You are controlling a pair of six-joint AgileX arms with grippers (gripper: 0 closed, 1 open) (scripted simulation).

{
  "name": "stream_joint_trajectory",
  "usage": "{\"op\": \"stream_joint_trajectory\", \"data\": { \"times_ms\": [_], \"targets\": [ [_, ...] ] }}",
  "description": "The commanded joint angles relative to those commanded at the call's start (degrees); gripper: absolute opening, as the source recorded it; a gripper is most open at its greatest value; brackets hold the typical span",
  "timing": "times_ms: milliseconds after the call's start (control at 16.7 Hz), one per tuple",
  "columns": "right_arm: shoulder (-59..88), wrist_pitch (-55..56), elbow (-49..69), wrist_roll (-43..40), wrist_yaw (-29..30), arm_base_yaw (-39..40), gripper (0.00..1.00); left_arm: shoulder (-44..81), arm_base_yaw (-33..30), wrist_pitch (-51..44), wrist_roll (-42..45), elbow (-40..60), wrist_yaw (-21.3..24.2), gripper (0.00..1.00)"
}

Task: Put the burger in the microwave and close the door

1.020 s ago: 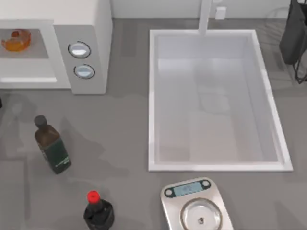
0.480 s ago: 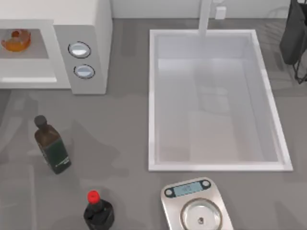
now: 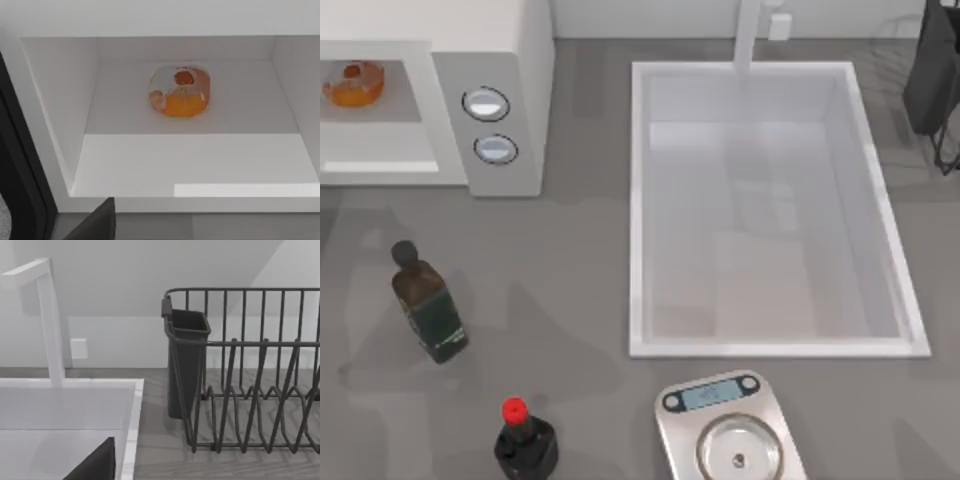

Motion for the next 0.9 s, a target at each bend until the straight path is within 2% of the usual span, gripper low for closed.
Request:
{"op": "stream_joint_trajectory", "data": {
  "times_ms": [600, 900],
  "targets": [
    [0.0, 0.0, 0.0, 0.0, 0.0, 0.0, 1.00, -47.7, -10.0, -12.9, -4.5, -18.7, -9.3, 1.00],
    [0.0, 0.0, 0.0, 0.0, 0.0, 0.0, 1.00, -63.7, -13.5, -17.8, -6.2, -25.8, -13.4, 1.00]
  ]
}}
